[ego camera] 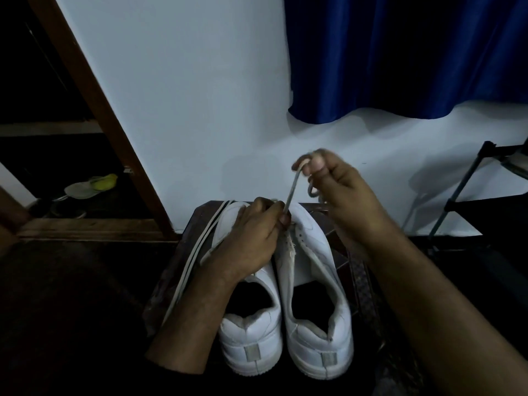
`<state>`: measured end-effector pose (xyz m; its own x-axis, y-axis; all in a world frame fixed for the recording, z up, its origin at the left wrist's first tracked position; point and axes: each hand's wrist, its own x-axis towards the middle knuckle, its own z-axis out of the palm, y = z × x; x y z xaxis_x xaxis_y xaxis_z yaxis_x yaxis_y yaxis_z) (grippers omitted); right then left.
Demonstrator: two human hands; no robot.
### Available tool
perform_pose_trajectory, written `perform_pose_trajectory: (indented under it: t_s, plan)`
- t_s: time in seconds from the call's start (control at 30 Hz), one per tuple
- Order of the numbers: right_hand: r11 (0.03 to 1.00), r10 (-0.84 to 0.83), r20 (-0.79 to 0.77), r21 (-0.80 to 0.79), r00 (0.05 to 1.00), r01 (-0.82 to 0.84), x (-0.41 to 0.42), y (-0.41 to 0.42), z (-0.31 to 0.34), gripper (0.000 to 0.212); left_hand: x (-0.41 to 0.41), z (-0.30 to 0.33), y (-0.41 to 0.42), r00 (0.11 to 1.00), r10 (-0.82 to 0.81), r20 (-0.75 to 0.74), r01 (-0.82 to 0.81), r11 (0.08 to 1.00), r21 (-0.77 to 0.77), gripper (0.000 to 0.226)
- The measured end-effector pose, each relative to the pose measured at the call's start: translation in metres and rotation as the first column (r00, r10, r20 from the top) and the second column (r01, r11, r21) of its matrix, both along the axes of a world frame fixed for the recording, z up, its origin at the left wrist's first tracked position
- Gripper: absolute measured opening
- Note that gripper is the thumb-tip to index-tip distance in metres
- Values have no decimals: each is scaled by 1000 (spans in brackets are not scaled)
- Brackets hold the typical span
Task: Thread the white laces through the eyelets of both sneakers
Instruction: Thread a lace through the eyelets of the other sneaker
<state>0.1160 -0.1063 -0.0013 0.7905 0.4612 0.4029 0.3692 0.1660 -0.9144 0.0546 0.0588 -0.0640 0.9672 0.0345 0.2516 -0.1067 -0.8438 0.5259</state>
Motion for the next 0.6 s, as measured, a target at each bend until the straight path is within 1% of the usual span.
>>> perform_pose_trajectory:
  t_s: [0.03, 0.07, 0.1, 0.13, 0.17, 0.2, 0.23, 0.27, 0.3, 0.33, 0.37, 0.43, 0.5, 0.57, 0.6]
  plan:
    - [983, 73, -125, 175, 989, -51, -3, 0, 7, 26, 0, -1, 1, 1000, -3, -4, 3, 1000, 12, 30]
    - [934, 173, -223, 348, 959, -88, -6, -2, 13, 26, -1, -2, 1, 1000, -4, -10, 4, 1000, 25, 27]
    - [880, 248, -281, 466, 927, -95, -8, -4, 18, 25, -1, -3, 1, 1000, 1, -16, 0, 999, 47, 26]
    - [856, 269, -307, 511, 913, -81, -8, -5, 21, 25, -2, -3, 1, 1000, 7, -13, -6, 997, 72, 26]
    - [883, 210, -299, 468, 931, -49, -8, -6, 22, 26, -2, -3, 1, 1000, 12, 1, -12, 996, 88, 27]
    - [939, 84, -238, 345, 968, 4, -6, -8, 20, 28, -3, -2, 0, 1000, 17, 21, -18, 995, 94, 29]
    - [983, -71, -99, 162, 993, 87, -3, -9, 16, 28, -3, -1, -1, 999, 26, 34, -29, 995, 90, 32]
    - [981, -186, 96, -28, 978, 190, 0, -9, 12, 26, -3, 0, -2, 998, 38, 40, -42, 995, 90, 35]
    - [942, -214, 284, -195, 935, 275, 2, -10, 6, 21, -4, 2, -3, 998, 44, 39, -48, 994, 95, 35]
    - [885, -168, 410, -338, 896, 321, 3, -9, 1, 15, -4, 3, -3, 998, 47, 34, -50, 993, 103, 31]
    - [824, -79, 478, -462, 875, 327, 3, -9, -4, 15, -4, 4, -3, 998, 47, 29, -50, 993, 107, 23]
    - [673, 97, 523, -661, 847, 331, 2, -5, -14, 14, -5, 5, -3, 998, 47, 36, -50, 993, 103, 14]
    - [515, 173, 548, -759, 818, 399, 2, -3, -20, 8, -5, 5, -3, 998, 52, 39, -56, 992, 110, 13]
    - [427, 165, 554, -786, 816, 447, 3, -3, -21, 6, -4, 4, -3, 998, 48, 29, -51, 990, 132, 14]
    - [407, 164, 559, -789, 813, 460, 4, -4, -20, 4, -4, 3, -3, 999, 42, 23, -45, 990, 134, 14]
